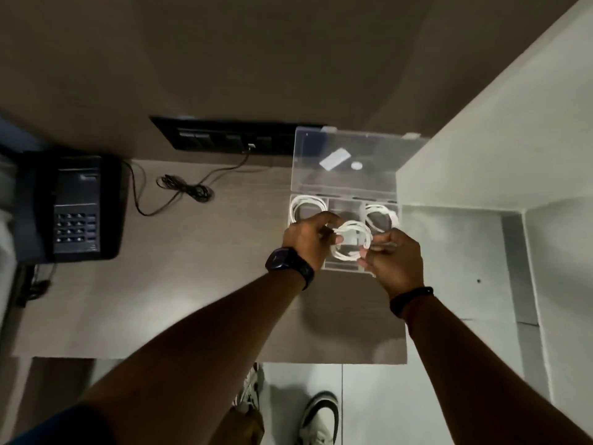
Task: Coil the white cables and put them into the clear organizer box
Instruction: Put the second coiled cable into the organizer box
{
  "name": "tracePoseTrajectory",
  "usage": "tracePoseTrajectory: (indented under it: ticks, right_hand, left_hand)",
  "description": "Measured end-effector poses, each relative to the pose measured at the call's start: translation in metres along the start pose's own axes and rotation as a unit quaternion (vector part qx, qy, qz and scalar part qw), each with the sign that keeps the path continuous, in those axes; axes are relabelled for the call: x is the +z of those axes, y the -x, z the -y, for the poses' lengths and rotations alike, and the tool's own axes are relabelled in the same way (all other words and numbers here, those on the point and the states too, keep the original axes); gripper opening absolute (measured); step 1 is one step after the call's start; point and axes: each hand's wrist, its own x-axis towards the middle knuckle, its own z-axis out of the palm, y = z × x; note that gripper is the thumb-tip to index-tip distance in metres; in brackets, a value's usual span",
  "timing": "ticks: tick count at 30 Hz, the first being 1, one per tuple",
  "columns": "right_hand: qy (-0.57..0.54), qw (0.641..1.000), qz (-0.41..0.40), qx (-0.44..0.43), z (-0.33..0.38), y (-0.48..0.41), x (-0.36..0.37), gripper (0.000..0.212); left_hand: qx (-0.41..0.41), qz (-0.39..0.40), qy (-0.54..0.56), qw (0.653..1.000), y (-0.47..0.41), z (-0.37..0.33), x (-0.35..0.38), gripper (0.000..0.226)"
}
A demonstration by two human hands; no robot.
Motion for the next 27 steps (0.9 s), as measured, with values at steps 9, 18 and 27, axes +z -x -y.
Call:
tracePoseTrajectory:
  ticks: [9,18,27]
  right_hand:
    - [0.089,0.987,-0.056,-0.125,-0.034,-0.008,0.02,0.02]
    - [0.199,0.951,-0.077,-0.222,-0.031,-0.002,0.03,0.017]
    - [0.358,0.879,-0.097,-0.298,-0.029,0.009,0.031,0.024]
  left_hand:
    - [0.15,-0.009,-0.176,0.973,-0.012,0.027,0.013,0.021]
    - [0.261,0.043,-0.375,0.888,-0.017,0.028,0.004,0.024]
    - [0.211,0.04,-0.443,0.87,-0.015,0.022,0.012,0.021]
